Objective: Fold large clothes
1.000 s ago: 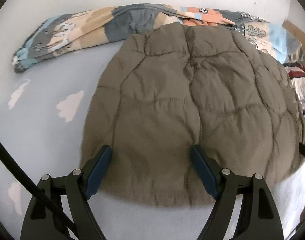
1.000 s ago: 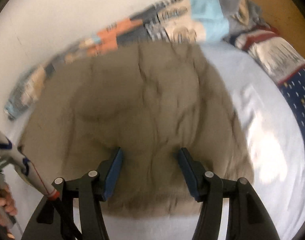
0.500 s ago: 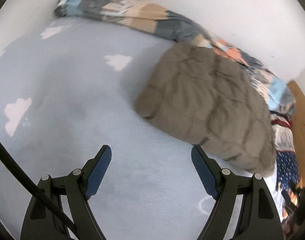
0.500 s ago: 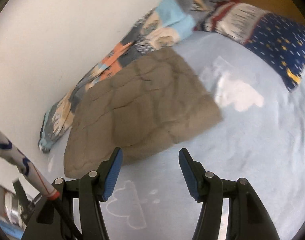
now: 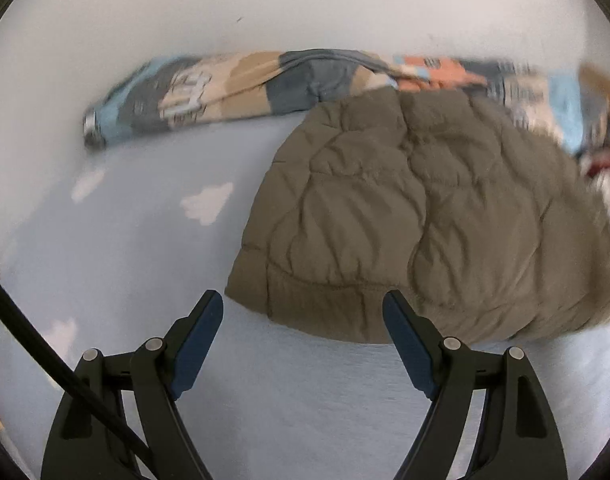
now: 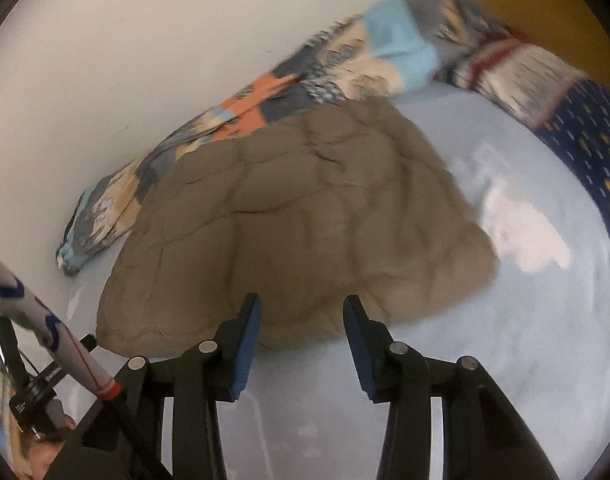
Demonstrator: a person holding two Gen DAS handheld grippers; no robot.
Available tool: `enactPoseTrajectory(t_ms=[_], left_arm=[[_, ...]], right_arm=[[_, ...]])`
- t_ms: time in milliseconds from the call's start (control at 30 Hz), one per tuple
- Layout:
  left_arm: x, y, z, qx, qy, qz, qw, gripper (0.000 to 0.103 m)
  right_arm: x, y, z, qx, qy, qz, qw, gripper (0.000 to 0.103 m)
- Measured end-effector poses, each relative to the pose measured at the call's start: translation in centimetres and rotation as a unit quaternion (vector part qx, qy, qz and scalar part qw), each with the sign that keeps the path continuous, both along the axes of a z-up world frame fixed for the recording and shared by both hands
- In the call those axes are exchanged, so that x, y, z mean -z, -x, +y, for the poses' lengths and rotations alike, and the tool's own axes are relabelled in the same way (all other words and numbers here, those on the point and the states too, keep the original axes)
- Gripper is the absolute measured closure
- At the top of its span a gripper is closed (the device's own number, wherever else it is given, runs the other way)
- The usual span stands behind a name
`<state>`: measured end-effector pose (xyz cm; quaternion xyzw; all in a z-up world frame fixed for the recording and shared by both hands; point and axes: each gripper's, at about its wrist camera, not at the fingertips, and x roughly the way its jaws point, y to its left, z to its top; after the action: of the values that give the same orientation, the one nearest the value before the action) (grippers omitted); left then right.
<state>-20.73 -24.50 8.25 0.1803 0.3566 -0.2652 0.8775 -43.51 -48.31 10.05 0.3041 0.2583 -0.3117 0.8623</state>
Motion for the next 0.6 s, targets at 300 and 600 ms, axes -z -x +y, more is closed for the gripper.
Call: enactPoseTrajectory(t_ms=[300, 600], left_arm=[[1.1, 0.9, -2.3, 0.03, -0.057, -0.058, 0.9962, 0.022], [1.6, 1.1, -2.7, 0.032, -0.069, -0.072, 0.9945, 0.022]], right_arm=[[3.5, -1.2, -3.6, 0.021, -0.025, 0.026, 0.999, 0.057], [3.9, -2.1, -3.3, 0.007, -0.006, 0.048, 0.999, 0.051]])
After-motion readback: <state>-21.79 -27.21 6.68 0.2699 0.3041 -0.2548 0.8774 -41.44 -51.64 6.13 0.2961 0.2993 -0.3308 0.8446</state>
